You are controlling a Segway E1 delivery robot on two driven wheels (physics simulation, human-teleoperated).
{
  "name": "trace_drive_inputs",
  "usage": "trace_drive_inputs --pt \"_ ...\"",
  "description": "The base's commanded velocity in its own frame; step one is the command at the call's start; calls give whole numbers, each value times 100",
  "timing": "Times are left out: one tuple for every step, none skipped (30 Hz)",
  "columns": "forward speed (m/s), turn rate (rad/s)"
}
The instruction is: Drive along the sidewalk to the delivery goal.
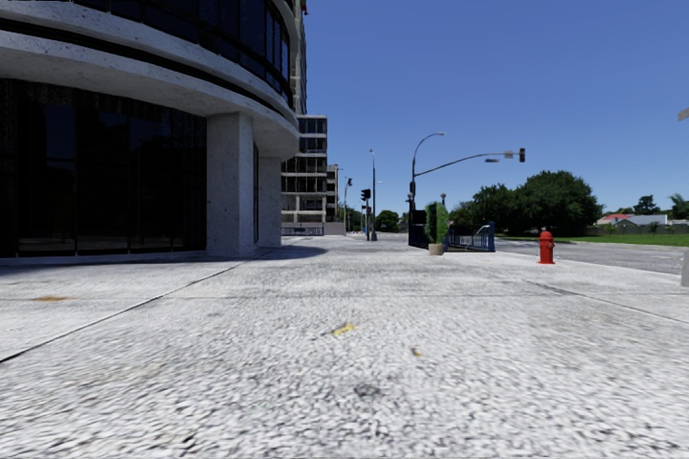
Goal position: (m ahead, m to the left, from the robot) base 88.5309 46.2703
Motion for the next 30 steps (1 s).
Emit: trace_drive_inputs --pt "200 0" --pt "200 0" --pt "200 0" --pt "200 0" --pt "200 0" --pt "200 0" --pt "200 0" --pt "200 0" --pt "200 0" --pt "200 0" --pt "200 0" --pt "200 0" --pt "200 0" --pt "200 0" --pt "200 0" --pt "200 0" --pt "200 0" --pt "200 0" --pt "200 0" --pt "200 0" --pt "200 0" --pt "200 0" --pt "200 0" --pt "200 0" --pt "200 0" --pt "200 0" --pt "200 0" --pt "200 0" --pt "200 0" --pt "200 0"
